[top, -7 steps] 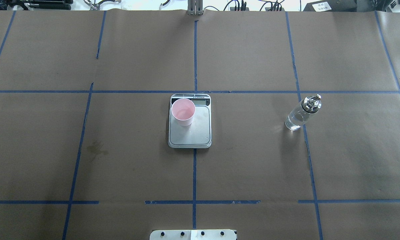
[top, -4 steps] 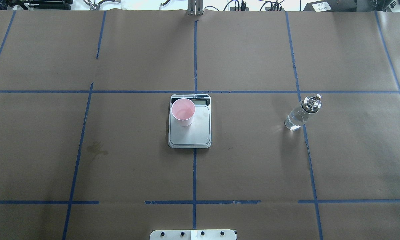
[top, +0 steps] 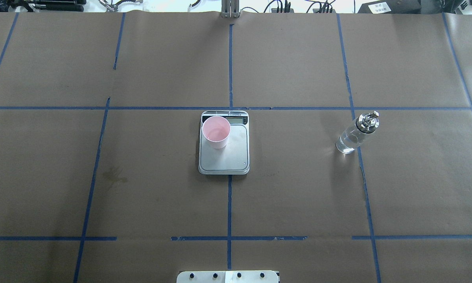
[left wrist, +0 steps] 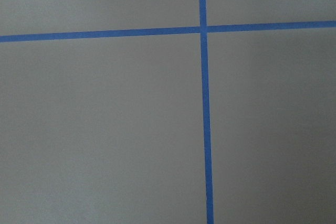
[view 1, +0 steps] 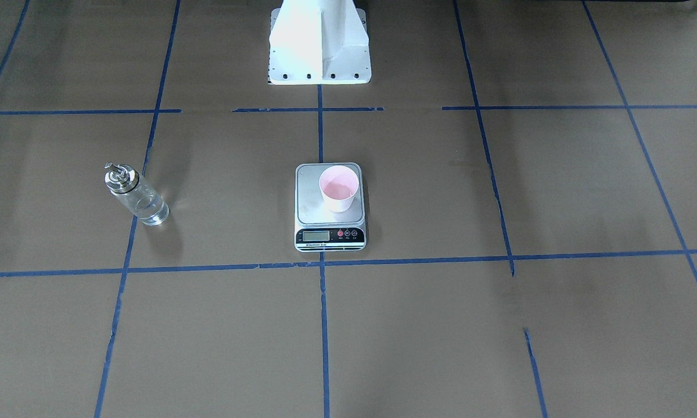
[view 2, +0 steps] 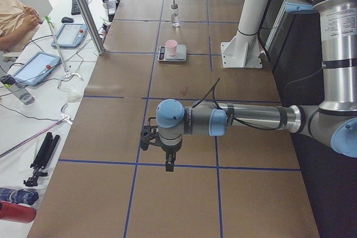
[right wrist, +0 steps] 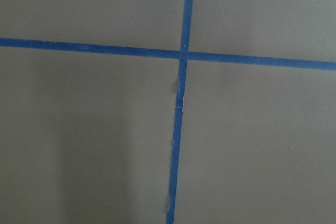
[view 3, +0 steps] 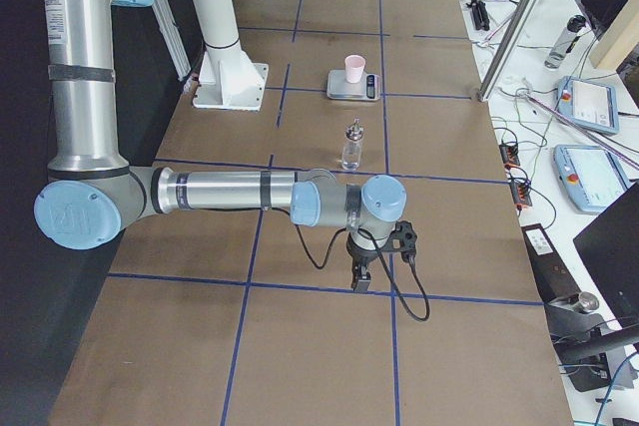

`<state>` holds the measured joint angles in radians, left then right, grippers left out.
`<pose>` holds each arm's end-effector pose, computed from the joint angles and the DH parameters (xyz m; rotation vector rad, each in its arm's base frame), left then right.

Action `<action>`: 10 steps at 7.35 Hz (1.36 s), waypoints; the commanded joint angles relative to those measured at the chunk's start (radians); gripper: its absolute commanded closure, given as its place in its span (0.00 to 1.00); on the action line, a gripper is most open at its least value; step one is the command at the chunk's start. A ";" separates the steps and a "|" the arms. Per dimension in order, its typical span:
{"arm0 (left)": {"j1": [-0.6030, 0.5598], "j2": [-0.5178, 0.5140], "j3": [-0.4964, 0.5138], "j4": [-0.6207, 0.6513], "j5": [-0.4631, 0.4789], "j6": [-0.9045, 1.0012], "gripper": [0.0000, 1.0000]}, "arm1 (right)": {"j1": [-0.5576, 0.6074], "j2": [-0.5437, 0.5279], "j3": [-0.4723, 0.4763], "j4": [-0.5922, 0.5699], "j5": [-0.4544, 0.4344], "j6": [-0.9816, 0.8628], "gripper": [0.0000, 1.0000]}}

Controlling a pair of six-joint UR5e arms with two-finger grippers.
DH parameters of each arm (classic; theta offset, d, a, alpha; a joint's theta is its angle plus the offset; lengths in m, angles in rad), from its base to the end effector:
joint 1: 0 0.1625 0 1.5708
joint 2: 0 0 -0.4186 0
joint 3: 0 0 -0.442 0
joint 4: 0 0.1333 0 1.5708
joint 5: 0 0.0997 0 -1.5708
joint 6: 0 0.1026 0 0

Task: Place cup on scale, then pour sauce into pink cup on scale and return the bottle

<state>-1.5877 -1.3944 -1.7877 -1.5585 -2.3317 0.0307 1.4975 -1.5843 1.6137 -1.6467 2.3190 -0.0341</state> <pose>-0.0705 -0.4688 0.6282 0.0449 0.7600 0.0239 0.0244 -0.5355 0.6478 -0.0590 -0.7473 -0.0849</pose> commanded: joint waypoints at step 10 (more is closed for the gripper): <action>0.002 -0.023 0.008 -0.002 0.009 -0.008 0.00 | 0.004 -0.034 0.051 0.004 -0.009 -0.006 0.00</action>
<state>-1.5862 -1.4161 -1.7846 -1.5592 -2.3270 0.0224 1.5018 -1.6182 1.6644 -1.6429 2.3124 -0.0393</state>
